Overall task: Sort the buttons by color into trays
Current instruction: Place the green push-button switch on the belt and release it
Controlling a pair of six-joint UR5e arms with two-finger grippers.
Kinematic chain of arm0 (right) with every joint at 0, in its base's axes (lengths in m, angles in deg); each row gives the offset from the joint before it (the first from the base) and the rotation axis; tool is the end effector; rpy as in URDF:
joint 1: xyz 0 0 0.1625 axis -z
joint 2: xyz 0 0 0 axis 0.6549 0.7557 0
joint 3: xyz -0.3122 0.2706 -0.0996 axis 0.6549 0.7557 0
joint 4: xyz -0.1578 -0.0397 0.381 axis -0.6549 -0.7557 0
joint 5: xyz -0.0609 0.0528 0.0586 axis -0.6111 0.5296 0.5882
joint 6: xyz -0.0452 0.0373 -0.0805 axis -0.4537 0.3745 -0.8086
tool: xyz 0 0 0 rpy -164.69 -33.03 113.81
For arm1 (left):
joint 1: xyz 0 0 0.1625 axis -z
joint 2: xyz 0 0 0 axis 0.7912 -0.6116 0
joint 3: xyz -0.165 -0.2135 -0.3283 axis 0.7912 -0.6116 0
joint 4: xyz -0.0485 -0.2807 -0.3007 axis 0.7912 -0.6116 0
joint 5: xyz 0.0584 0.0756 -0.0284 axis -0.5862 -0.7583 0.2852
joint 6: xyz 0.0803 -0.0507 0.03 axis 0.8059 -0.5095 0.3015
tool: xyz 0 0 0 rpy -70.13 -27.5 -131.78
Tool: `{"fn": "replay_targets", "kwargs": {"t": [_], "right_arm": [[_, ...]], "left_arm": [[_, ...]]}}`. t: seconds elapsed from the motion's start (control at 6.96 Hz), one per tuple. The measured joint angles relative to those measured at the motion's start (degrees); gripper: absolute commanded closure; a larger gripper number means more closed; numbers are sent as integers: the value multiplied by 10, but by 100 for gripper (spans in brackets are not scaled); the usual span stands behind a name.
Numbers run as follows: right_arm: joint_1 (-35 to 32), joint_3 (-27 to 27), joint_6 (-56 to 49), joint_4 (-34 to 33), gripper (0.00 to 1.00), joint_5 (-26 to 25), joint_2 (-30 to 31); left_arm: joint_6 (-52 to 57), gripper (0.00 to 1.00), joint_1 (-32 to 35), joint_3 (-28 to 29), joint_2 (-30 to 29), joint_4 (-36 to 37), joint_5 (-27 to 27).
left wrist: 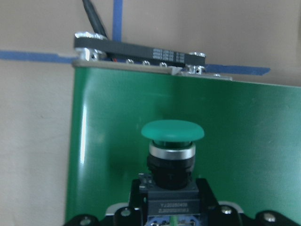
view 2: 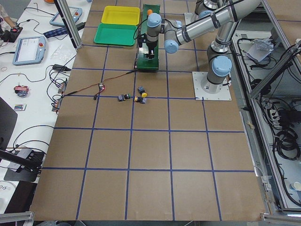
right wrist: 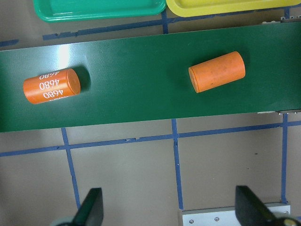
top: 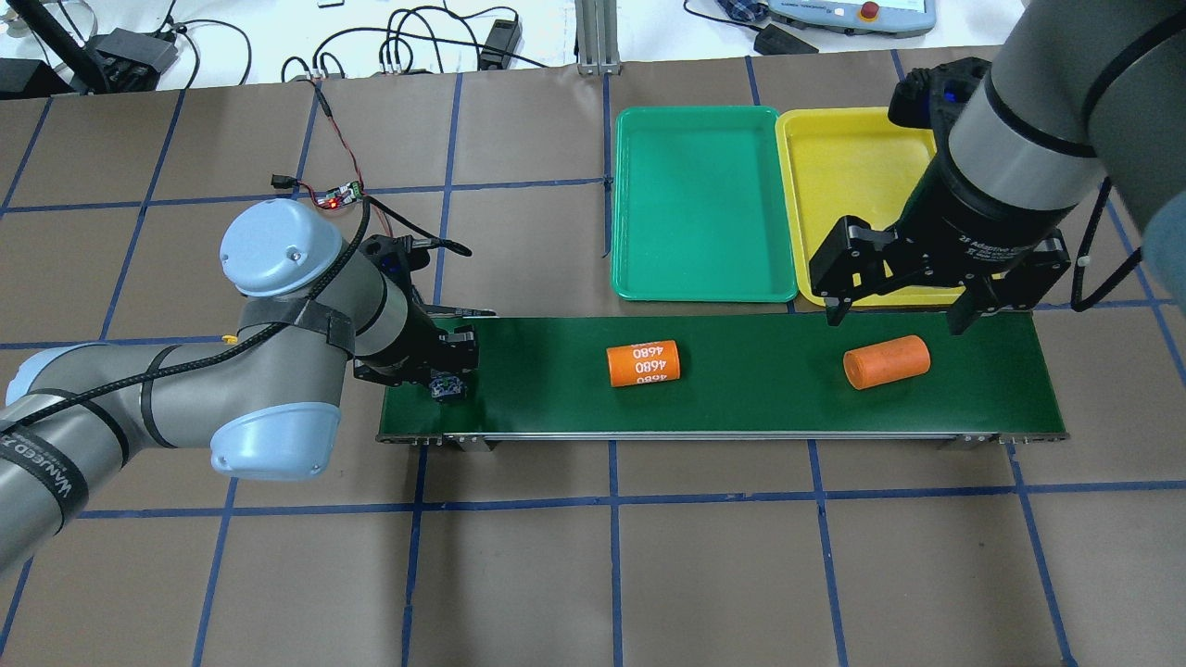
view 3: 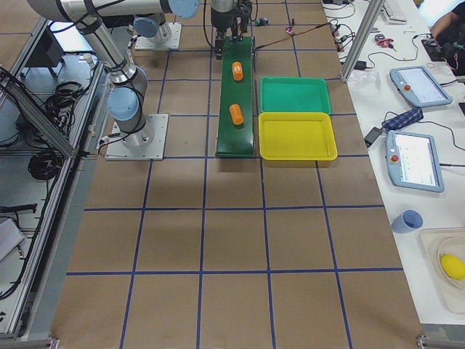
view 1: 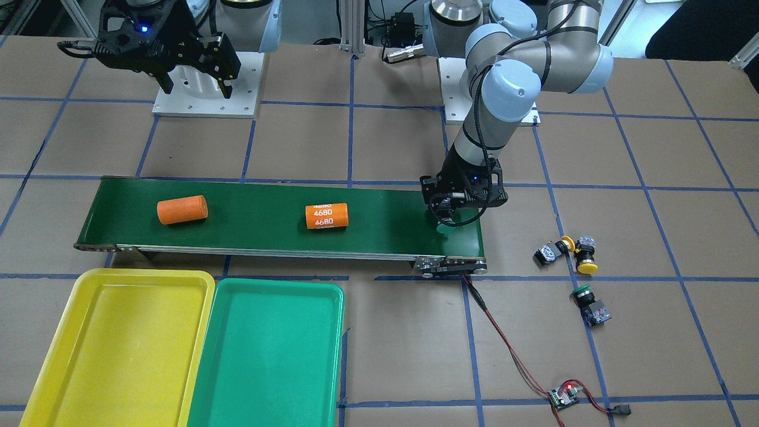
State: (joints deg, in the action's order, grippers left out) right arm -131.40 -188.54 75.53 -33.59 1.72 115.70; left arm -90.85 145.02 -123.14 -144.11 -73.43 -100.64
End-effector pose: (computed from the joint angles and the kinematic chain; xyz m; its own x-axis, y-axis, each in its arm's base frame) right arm 0.1411 -0.3949 0.4963 -0.9935 0.1072 -0.0375 0.1048 0.9926 0.0607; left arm -0.1675 -0.4355 0.2558 -0.9766 -0.1621 0.1410 -0.1663 0.9859 -0.0181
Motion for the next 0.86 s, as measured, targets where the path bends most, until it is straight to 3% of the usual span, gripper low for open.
{"fn": "replay_targets", "kwargs": {"t": [0.57, 0.86], "right_arm": [[-1, -6, 1, 1, 0, 3, -2], [-1, -6, 2, -2, 0, 4, -2]], "left_arm": [[-19, 0, -4, 46, -5, -22, -2], [63, 0, -63, 72, -6, -56, 3]]}}
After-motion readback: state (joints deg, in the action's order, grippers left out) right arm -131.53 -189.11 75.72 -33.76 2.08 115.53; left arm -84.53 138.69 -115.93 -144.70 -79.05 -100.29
